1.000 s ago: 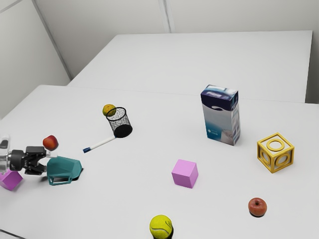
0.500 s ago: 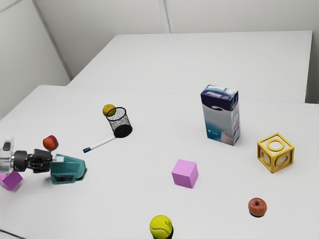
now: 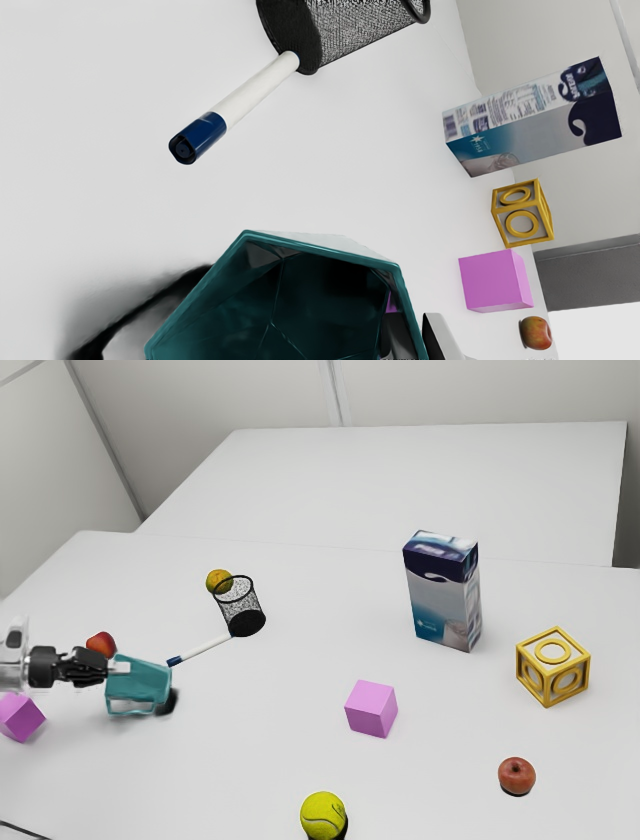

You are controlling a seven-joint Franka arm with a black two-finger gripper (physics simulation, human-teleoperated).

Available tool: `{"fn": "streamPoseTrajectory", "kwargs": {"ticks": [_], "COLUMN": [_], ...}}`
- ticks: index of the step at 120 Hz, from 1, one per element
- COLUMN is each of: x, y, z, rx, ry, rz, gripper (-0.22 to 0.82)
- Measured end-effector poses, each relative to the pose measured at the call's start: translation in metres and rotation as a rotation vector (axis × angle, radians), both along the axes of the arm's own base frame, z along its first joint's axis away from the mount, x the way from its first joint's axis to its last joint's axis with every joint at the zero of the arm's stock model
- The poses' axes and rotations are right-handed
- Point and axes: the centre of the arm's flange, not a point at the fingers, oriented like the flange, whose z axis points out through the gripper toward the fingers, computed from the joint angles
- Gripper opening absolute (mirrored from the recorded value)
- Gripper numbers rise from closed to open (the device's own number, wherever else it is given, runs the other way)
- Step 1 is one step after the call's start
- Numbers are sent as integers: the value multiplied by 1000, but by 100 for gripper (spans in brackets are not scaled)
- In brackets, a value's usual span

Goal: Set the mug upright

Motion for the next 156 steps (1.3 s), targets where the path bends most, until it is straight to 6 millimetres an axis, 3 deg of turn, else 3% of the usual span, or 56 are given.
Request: {"fn": "streamPoseTrajectory", "kwargs": {"ticks": [7,16,26,34,52,60,74,82,105,115,139,156], "x": [14,41,78,97,141,156,172,175,200,217,239,255], "y": [-6,-7,1,-10,-70,-113,-203,-236,-256,-264,-317,-330], "z": [21,63,122,141,148,154,145,139,120,122,131,123], "rx": [24,86,275,448,785,871,943,962,1015,1033,1023,1003], "ry": [-43,-112,-127,-48,110,116,109,111,123,102,48,62], "rz": [-29,-74,-192,-328,-594,-668,-787,-810,-693,-624,-555,-508], "gripper": [-17,-17,-17,-18,-18,-18,-18,-18,-18,-18,-18,-18]}}
